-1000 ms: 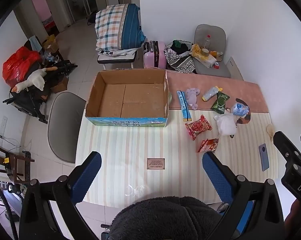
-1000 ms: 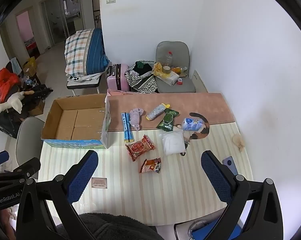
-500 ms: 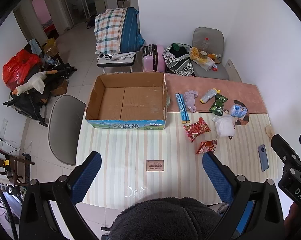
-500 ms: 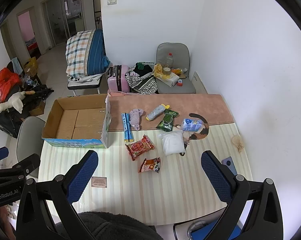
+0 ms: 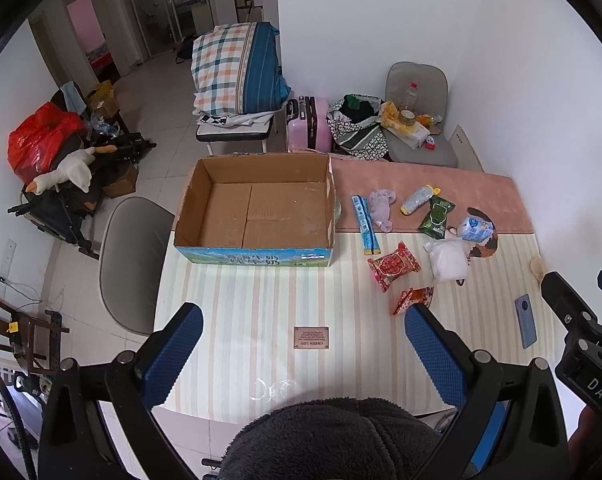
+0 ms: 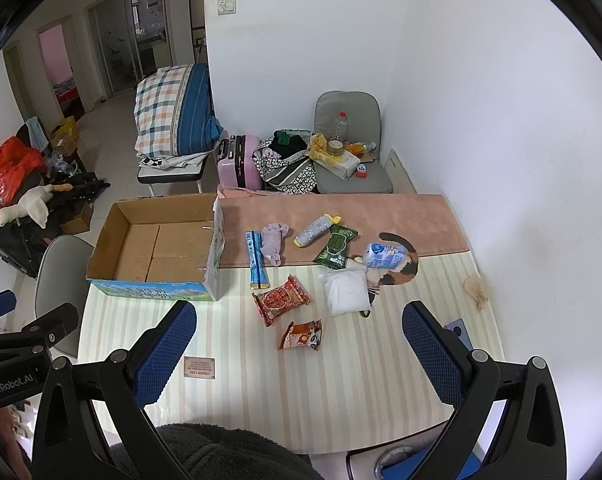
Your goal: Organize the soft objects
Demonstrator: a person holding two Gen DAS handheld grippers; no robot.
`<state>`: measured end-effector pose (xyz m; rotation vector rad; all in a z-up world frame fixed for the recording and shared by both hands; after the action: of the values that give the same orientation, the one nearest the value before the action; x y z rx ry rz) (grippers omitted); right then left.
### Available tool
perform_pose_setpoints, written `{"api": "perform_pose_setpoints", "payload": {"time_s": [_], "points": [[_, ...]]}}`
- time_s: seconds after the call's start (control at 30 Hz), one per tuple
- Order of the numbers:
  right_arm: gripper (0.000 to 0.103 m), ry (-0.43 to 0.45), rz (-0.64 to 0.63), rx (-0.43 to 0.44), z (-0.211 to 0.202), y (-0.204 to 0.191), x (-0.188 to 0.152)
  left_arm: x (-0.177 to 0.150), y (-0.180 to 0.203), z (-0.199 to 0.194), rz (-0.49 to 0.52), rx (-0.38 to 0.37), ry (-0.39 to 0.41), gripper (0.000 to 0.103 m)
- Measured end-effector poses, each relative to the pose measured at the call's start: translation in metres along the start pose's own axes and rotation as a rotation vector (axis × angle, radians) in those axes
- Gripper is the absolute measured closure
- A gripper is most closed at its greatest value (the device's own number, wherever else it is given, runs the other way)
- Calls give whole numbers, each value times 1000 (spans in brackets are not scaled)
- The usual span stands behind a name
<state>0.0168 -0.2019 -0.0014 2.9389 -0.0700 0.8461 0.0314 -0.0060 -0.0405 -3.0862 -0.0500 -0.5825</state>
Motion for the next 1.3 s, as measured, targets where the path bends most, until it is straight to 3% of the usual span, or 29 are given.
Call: {"api": "perform_pose_setpoints", "payload": {"time_s": [1.3], "points": [[0,7,2,0,3,0,-1,2,0,3,9,-12,7,1]]}}
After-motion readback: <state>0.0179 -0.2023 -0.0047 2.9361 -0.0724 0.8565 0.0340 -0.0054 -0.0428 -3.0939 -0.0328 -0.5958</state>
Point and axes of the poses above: each gripper's, at about its wrist camera, not at the fingertips, and z roughly the way its jaws point, y to its right, x to its top, the point moved 8 cm from there along z, roughly the way its jaws point, and after that the axes turned 4 degrees about -y, right-handed, at the moved point
